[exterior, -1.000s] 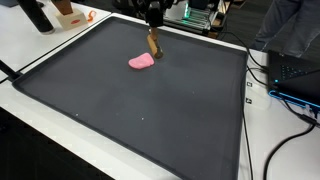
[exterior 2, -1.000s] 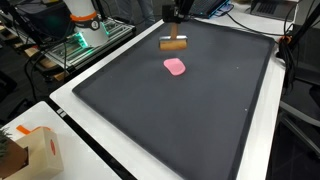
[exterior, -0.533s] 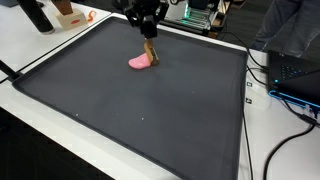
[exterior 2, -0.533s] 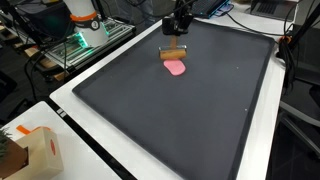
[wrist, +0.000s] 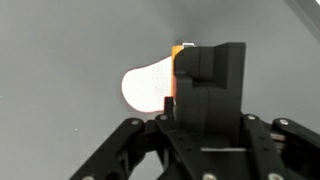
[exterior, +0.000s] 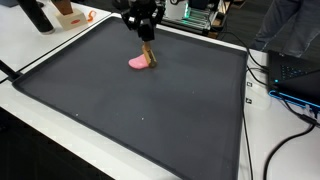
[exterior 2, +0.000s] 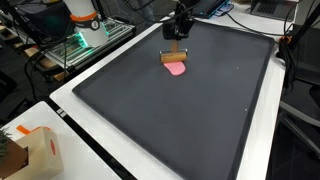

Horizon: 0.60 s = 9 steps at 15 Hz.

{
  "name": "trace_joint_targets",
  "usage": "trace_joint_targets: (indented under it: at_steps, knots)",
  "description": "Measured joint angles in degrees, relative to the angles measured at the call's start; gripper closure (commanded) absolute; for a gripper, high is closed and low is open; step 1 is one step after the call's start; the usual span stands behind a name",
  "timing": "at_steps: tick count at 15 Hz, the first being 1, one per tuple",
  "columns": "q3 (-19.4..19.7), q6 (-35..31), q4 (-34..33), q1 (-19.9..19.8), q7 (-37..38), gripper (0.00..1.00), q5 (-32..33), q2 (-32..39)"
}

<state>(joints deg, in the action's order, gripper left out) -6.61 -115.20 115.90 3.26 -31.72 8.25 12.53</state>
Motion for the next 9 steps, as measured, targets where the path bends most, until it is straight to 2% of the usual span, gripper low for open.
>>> trace_joint_targets:
  at_steps: [9]
  knots:
    - [0.0,0.0,-0.5,0.1,0.2,0.77,0.5,0.6]
